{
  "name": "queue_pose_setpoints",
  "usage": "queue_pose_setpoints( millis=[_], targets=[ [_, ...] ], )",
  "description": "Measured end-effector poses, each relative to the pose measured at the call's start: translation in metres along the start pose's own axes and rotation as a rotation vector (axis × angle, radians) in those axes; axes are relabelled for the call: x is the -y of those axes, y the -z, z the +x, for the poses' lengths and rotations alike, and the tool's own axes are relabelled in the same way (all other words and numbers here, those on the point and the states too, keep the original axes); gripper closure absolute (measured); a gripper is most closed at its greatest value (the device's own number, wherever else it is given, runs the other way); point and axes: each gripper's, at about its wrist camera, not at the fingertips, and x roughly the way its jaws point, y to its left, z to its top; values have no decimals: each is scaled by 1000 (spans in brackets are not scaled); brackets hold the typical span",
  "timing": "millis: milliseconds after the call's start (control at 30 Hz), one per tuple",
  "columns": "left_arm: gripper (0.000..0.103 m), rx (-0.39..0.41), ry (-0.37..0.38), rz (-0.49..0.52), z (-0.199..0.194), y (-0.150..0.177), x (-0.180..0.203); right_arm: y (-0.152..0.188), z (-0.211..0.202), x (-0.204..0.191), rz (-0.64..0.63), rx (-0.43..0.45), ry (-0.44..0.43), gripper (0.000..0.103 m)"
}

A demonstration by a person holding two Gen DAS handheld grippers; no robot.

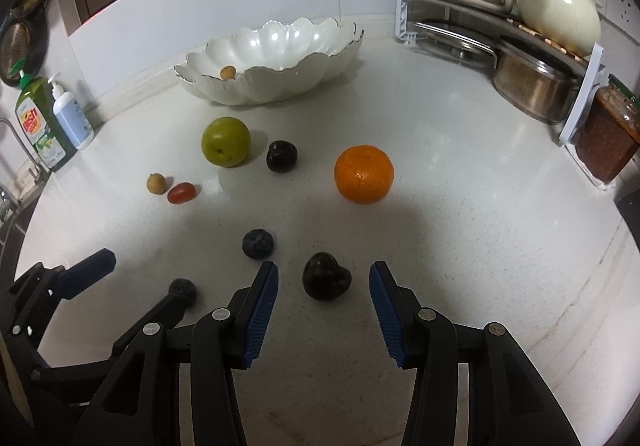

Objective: Organize fruits
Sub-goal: 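Move the left tool toward a dark plum while the right tool approaches another dark plum, then close the left tool on its dark plum while the right tool closes on the other plum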

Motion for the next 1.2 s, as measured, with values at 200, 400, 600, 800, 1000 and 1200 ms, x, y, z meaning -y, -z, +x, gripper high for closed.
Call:
queue_pose_setpoints(
  millis=[200, 400, 600, 800, 1000, 1200],
  targets=[
    [46, -23, 7, 1, 10, 2, 3, 1, 11, 2, 4, -19, -4, 54],
    [53, -38, 9, 1, 16, 6, 6, 2, 21, 2, 5, -40, -16, 55],
    [60, -47, 8, -9, 20, 7, 7, 4, 26, 2, 2, -46, -15, 56],
    [71, -53, 20, -19, 24, 6, 8, 4, 28, 2, -5, -43, -11, 69],
    [80, -64, 42, -43, 26, 3, 7, 4, 27, 5, -2, -44, -26, 73],
    [80, -40, 33, -62, 20, -5, 5, 3, 21, 7, 0, -34, -40, 73]
  ],
)
